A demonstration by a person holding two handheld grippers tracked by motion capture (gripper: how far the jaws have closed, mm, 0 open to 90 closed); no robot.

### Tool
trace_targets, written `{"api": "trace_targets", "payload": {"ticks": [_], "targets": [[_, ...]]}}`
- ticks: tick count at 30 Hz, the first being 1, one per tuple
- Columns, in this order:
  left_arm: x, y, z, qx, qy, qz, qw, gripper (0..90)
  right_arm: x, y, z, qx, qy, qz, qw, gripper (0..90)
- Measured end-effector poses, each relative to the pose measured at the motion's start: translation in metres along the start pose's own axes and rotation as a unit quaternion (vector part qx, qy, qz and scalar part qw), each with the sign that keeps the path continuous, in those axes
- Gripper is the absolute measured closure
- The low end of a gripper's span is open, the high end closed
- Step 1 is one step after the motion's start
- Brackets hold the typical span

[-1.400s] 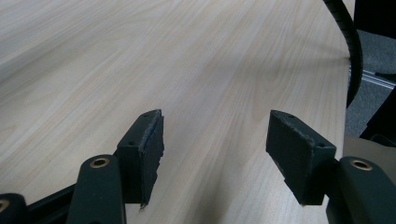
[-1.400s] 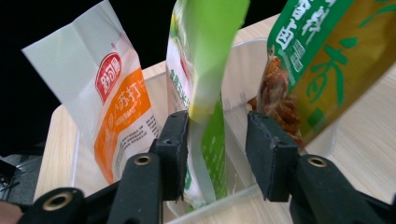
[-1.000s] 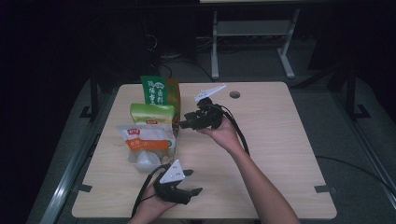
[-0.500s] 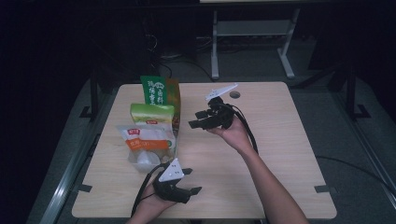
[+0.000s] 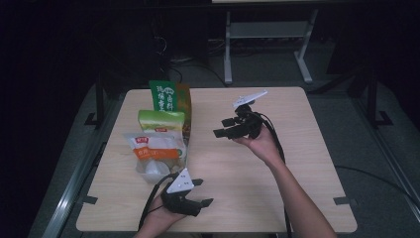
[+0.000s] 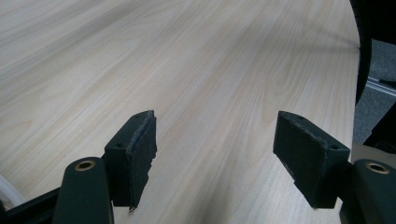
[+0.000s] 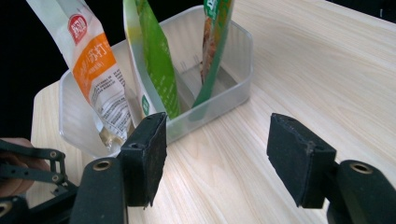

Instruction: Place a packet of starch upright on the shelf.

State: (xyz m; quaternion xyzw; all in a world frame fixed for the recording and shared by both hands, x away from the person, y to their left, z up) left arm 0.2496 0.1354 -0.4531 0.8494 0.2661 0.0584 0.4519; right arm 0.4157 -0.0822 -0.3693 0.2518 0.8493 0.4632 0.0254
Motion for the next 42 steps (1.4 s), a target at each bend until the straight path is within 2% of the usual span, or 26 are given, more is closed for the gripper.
{"api": "trace_targets", "payload": {"ticks": [20,25,31,36,42], "targets": [[0.002,0.000,-0.001,-0.002,0.001,-0.002,1.0000,29.8,-0.011,-0.027,-0.031,0.007,-0.027,0.025,0.9993,32.4],[0.003,0.000,-0.001,-0.005,0.001,-0.004,1.0000,29.8,-0.014,-0.034,-0.037,0.022,-0.032,0.039,0.9985,31.0],[0.003,0.000,-0.002,-0.002,0.002,-0.007,1.0000,29.8,-0.016,-0.044,-0.044,0.019,-0.037,0.038,0.9984,30.5],[0.004,0.000,-0.003,-0.003,0.004,-0.006,1.0000,29.8,-0.016,-0.051,-0.049,0.024,-0.039,0.049,0.9977,29.4],[0.005,0.000,-0.003,-0.003,0.005,-0.007,1.0000,29.8,-0.014,-0.060,-0.057,0.017,-0.045,0.045,0.9978,30.2]]}}
Point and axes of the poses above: each handheld gripper's, and its own axes: z roughly forward along the jaws, y roughly out of its top, x roughly to its left, the point moved 2 cm from there along z, roughly forward along the jaws, and after that the axes turned 6 degrees about -z, right-handed, at the moved point
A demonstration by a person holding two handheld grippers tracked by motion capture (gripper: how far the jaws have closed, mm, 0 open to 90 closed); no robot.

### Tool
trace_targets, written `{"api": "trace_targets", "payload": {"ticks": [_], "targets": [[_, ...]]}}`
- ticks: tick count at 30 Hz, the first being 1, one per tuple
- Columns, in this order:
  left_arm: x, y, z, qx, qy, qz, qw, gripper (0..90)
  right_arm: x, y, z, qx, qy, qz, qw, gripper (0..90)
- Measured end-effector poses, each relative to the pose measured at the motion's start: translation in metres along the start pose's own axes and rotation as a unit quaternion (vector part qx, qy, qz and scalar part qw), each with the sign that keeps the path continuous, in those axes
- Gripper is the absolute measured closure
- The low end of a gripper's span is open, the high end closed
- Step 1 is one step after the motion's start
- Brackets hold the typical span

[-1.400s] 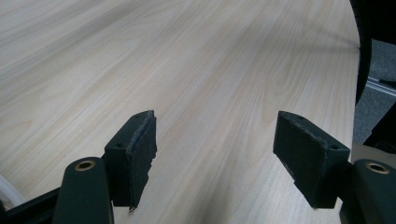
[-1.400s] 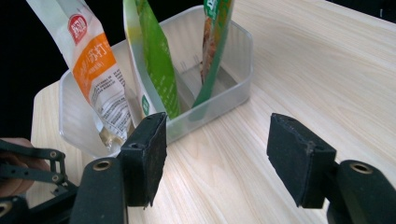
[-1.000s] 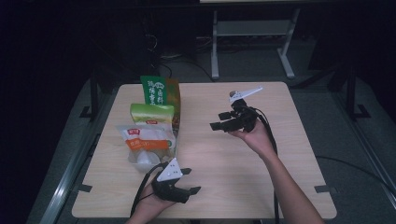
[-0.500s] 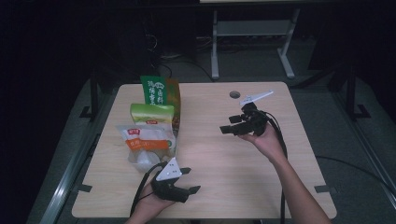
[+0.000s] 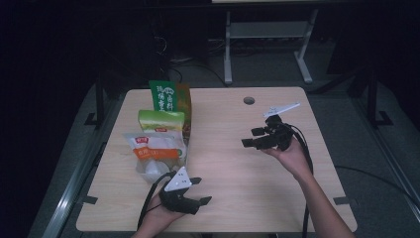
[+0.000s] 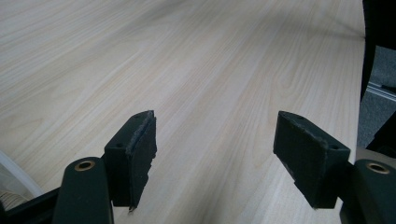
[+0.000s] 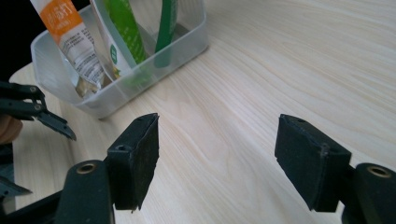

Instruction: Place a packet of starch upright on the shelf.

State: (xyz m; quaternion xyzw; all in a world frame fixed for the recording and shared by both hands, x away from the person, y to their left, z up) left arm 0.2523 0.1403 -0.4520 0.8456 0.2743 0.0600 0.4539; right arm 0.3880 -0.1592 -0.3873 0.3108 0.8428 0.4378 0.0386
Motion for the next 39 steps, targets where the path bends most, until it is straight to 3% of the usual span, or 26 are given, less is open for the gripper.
{"api": "trace_targets", "payload": {"ticks": [29,39], "targets": [[0.002,-0.001,-0.002,-0.004,0.003,-0.005,1.0000,29.7,-0.009,-0.066,-0.031,-0.002,-0.019,0.043,0.9989,29.4],[0.003,-0.001,-0.002,-0.007,0.003,-0.010,0.9999,29.8,-0.008,-0.083,-0.040,-0.004,-0.025,0.047,0.9986,29.5]]}}
Point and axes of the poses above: each handheld gripper's, and its own axes: z roughly forward along the jaws, y roughly out of its top, x roughly to its left, the point moved 2 cm from there along z, roughly forward along the jaws, and after that the axes turned 6 degrees about -z, right-handed, at the moved point
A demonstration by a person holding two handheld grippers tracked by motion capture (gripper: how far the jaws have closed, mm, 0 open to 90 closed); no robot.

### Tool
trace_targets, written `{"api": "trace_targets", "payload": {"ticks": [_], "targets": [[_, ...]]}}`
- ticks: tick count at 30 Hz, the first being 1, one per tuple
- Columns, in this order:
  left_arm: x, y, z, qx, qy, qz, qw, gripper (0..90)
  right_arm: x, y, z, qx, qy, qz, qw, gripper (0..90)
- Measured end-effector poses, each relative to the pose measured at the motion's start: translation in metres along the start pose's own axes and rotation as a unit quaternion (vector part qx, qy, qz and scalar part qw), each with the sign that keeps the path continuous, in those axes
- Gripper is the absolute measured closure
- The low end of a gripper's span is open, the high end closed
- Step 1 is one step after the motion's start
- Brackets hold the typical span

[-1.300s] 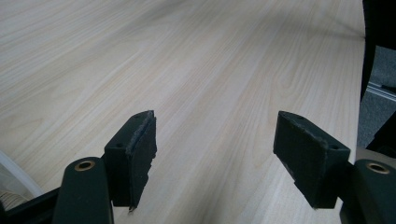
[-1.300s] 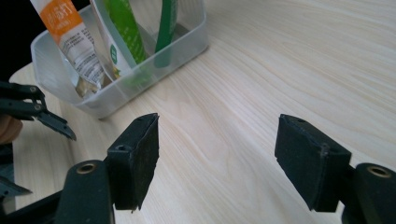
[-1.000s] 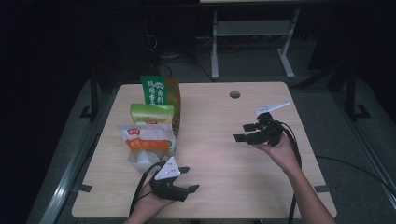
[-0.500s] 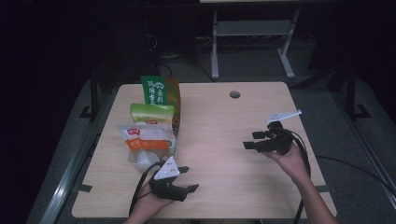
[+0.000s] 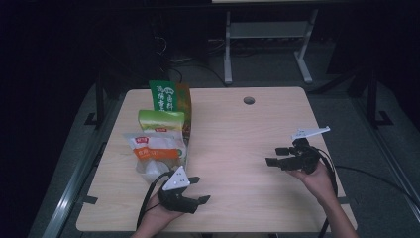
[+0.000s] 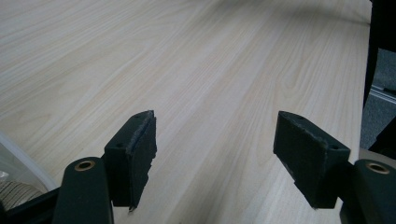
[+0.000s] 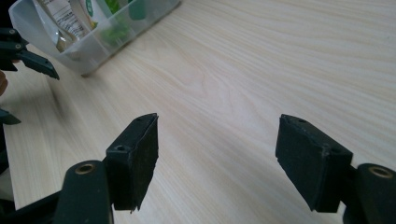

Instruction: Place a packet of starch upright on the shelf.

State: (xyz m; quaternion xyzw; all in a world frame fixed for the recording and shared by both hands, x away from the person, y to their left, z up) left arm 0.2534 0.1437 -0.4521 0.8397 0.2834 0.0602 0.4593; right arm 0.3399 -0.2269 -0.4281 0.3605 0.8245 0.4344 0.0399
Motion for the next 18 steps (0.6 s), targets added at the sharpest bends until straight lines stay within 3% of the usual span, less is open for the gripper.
{"api": "trace_targets", "payload": {"ticks": [18], "targets": [[0.000,-0.001,-0.001,0.003,-0.001,-0.001,1.0000,29.8,0.003,-0.036,-0.011,-0.007,0.000,0.025,0.9997,28.8]]}}
Point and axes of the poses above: each handheld gripper's, and its own axes: z roughly forward along the jaws, y roughly out of its top, x roughly to its left, the point moved 2 cm from there along z, roughly forward along the jaws, and after that the axes turned 6 degrees about -z, right-handed, at the moved point
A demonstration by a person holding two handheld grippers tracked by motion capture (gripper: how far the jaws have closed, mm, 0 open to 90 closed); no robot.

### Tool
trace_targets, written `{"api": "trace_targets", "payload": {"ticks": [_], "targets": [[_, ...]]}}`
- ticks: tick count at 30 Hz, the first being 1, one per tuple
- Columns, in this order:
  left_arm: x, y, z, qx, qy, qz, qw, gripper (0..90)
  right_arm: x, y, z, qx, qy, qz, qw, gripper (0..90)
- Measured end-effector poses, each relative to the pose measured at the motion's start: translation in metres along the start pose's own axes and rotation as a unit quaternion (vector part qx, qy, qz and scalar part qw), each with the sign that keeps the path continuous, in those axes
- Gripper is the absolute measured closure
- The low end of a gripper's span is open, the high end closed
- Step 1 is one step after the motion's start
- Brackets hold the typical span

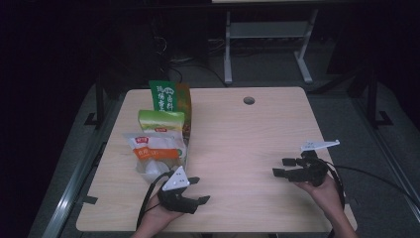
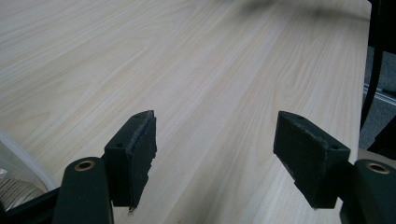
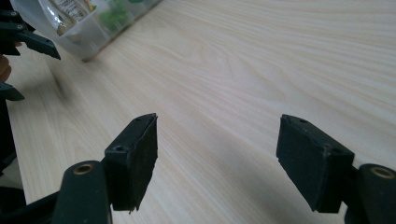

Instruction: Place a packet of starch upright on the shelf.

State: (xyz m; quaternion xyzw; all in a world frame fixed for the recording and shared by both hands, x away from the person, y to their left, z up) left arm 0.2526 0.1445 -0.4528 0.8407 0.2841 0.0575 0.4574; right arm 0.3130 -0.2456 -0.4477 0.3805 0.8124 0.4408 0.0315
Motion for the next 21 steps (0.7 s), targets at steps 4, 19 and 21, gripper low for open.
{"api": "trace_targets", "payload": {"ticks": [4,19,21], "targets": [[0.000,0.000,0.000,0.001,0.000,-0.001,1.0000,29.7,0.003,-0.005,-0.001,-0.001,0.001,-0.002,1.0000,28.8],[-0.002,-0.001,0.000,0.000,-0.005,-0.003,1.0000,28.7,0.015,-0.021,0.000,-0.018,-0.003,0.000,0.9998,27.3],[-0.002,0.000,0.000,0.000,-0.005,-0.003,1.0000,28.7,0.018,-0.023,0.000,-0.025,-0.007,0.003,0.9997,27.2]]}}
Point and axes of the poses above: each handheld gripper's, and its own axes: z roughly forward along the jaws, y roughly out of its top, x roughly to its left, the point moved 2 cm from there along z, roughly forward along the jaws, and after that the axes turned 6 degrees about -z, right-handed, at the moved point
